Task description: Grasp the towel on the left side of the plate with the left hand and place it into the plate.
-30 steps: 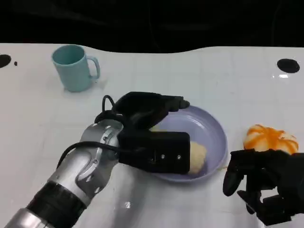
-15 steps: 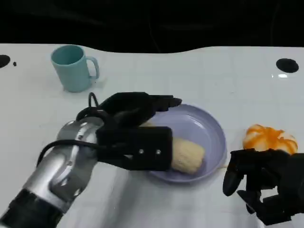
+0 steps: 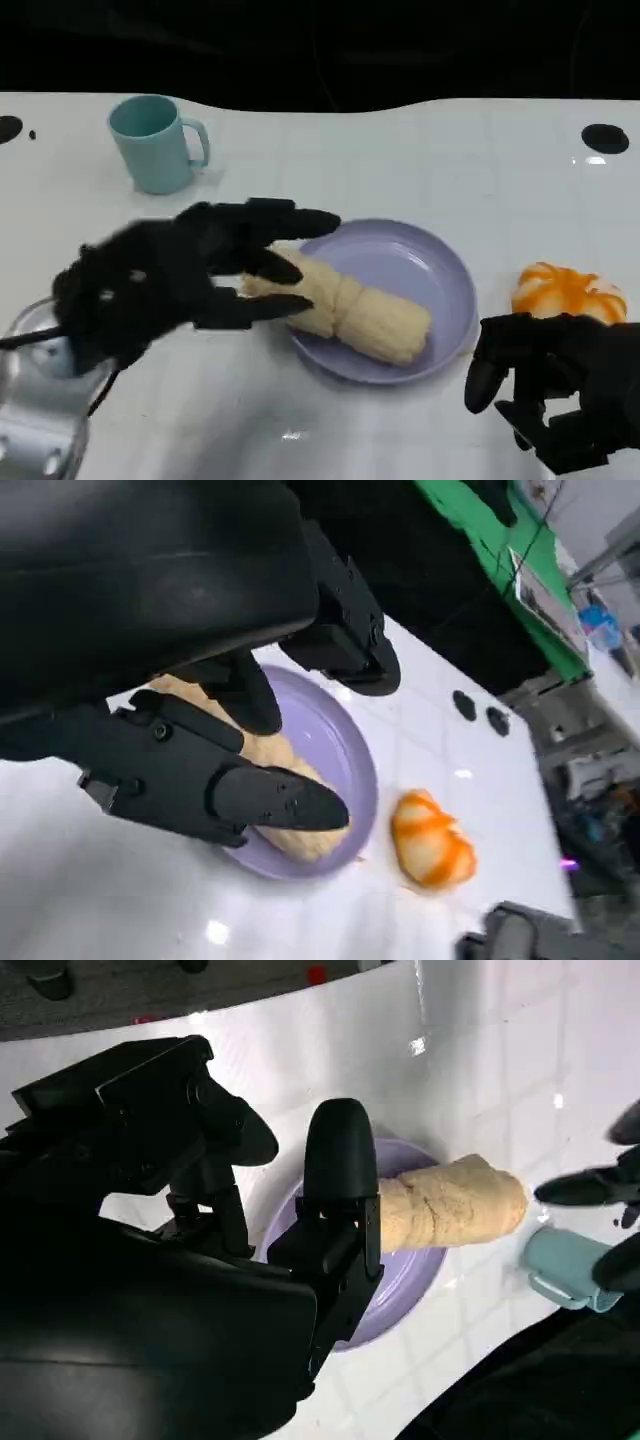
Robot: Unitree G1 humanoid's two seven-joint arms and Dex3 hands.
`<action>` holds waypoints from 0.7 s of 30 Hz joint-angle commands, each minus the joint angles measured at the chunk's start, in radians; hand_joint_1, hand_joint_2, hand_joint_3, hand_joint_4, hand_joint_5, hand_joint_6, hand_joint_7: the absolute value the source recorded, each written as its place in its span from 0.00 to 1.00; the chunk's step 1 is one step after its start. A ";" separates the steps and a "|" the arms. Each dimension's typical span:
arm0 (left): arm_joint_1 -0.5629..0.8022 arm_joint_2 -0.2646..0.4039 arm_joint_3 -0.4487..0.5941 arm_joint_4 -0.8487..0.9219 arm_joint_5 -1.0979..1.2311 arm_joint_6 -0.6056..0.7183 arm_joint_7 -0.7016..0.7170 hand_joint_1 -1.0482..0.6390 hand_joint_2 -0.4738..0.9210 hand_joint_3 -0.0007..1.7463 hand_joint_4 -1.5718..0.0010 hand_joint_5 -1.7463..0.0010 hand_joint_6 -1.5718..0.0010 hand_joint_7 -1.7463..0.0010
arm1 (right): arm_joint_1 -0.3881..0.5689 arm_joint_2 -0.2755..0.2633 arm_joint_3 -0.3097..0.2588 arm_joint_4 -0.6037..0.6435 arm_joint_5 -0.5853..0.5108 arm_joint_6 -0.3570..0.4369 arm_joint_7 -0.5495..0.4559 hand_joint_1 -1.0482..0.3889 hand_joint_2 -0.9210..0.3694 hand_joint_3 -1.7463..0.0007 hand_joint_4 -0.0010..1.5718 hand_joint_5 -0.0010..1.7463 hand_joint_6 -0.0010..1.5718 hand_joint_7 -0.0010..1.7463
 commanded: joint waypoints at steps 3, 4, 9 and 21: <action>0.119 -0.019 0.116 -0.189 -0.164 0.233 0.046 0.46 0.97 0.21 0.53 0.46 0.42 0.85 | -0.003 -0.011 -0.007 -0.007 -0.002 0.009 0.000 0.75 0.26 0.40 0.45 0.96 0.44 0.82; 0.133 -0.035 0.133 -0.215 -0.196 0.281 0.063 0.48 0.87 0.37 0.53 0.37 0.40 0.79 | -0.003 -0.010 -0.009 -0.007 0.001 0.012 0.001 0.75 0.26 0.40 0.45 0.96 0.44 0.82; 0.205 -0.090 0.207 -0.324 -0.338 0.472 0.133 0.53 0.69 0.70 0.53 0.12 0.49 0.35 | 0.002 -0.012 -0.016 0.000 0.005 -0.002 0.003 0.75 0.26 0.41 0.44 0.96 0.44 0.82; 0.247 -0.111 0.198 -0.334 -0.430 0.595 0.244 0.55 0.73 0.70 0.51 0.00 0.54 0.11 | 0.020 -0.023 -0.050 0.019 0.019 -0.032 0.020 0.75 0.26 0.40 0.45 0.95 0.44 0.82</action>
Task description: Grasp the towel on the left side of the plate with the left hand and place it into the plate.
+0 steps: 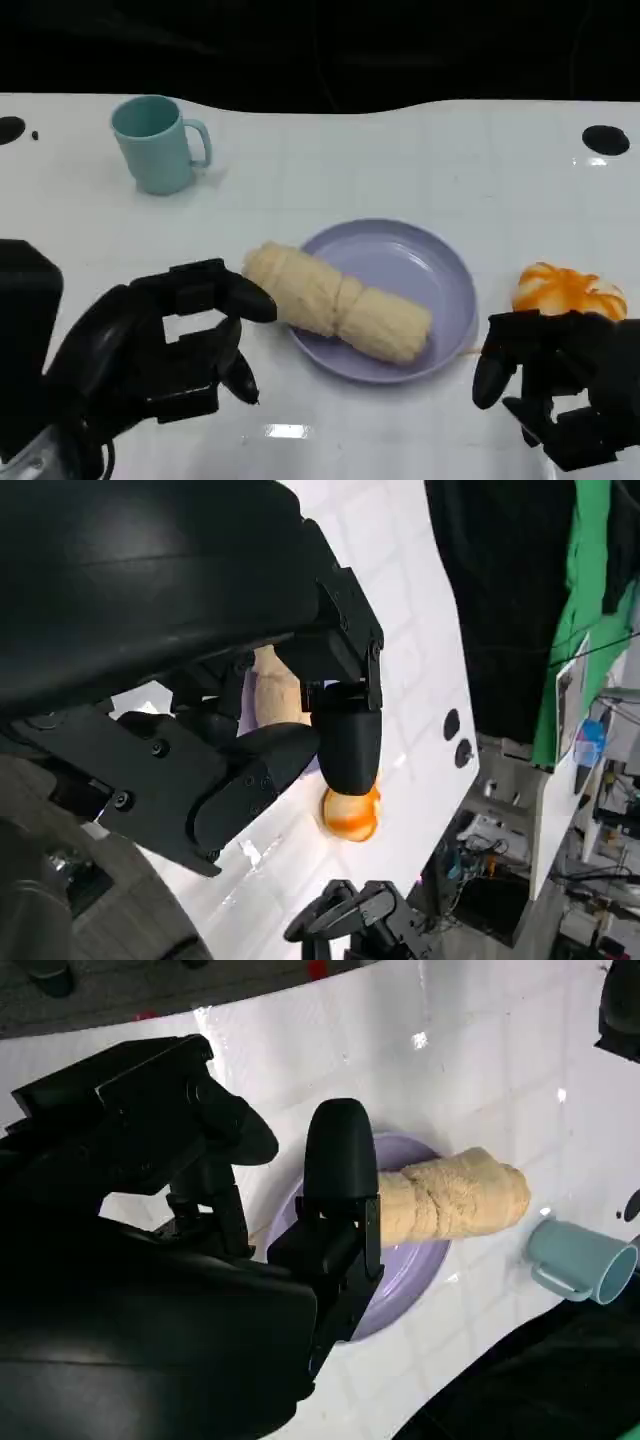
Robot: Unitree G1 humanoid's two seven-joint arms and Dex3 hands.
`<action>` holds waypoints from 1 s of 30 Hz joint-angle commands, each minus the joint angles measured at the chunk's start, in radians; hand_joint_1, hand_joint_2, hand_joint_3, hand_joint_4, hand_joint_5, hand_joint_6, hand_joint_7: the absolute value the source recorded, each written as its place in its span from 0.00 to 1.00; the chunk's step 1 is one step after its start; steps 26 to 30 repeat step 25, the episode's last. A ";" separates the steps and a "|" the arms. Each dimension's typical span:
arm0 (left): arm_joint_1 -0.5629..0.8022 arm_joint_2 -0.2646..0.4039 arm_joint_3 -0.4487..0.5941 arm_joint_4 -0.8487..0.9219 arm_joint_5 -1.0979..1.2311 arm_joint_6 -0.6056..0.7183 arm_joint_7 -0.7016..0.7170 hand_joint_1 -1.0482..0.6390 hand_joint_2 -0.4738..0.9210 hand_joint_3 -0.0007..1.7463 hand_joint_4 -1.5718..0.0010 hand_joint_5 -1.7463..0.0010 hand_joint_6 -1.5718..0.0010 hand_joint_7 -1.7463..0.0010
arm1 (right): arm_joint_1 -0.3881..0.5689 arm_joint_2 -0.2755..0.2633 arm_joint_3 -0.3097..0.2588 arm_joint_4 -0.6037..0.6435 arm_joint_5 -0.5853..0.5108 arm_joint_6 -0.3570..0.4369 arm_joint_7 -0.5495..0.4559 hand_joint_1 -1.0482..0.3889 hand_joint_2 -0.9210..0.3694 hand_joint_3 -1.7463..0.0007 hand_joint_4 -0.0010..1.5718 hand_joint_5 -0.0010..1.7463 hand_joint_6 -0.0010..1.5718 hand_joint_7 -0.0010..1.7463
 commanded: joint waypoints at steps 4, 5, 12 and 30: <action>-0.005 -0.003 -0.011 0.037 -0.014 0.051 0.072 0.54 0.73 0.70 0.49 0.00 0.55 0.04 | 0.020 -0.019 -0.026 0.013 0.015 -0.027 0.017 0.75 0.25 0.40 0.45 0.95 0.44 0.81; -0.009 -0.005 -0.012 0.043 -0.014 0.056 0.079 0.54 0.73 0.70 0.49 0.00 0.56 0.04 | 0.021 -0.020 -0.025 0.016 0.013 -0.031 0.016 0.75 0.25 0.41 0.45 0.95 0.44 0.81; -0.024 -0.009 -0.020 0.074 -0.018 0.050 0.101 0.55 0.73 0.70 0.49 0.00 0.57 0.03 | 0.021 -0.017 -0.027 0.034 0.015 -0.044 0.012 0.76 0.25 0.41 0.45 0.96 0.44 0.82; -0.012 0.016 -0.073 0.088 0.009 -0.022 0.112 0.55 0.72 0.74 0.48 0.00 0.58 0.03 | 0.034 -0.019 -0.043 0.050 0.024 -0.069 0.024 0.77 0.24 0.41 0.44 0.96 0.43 0.82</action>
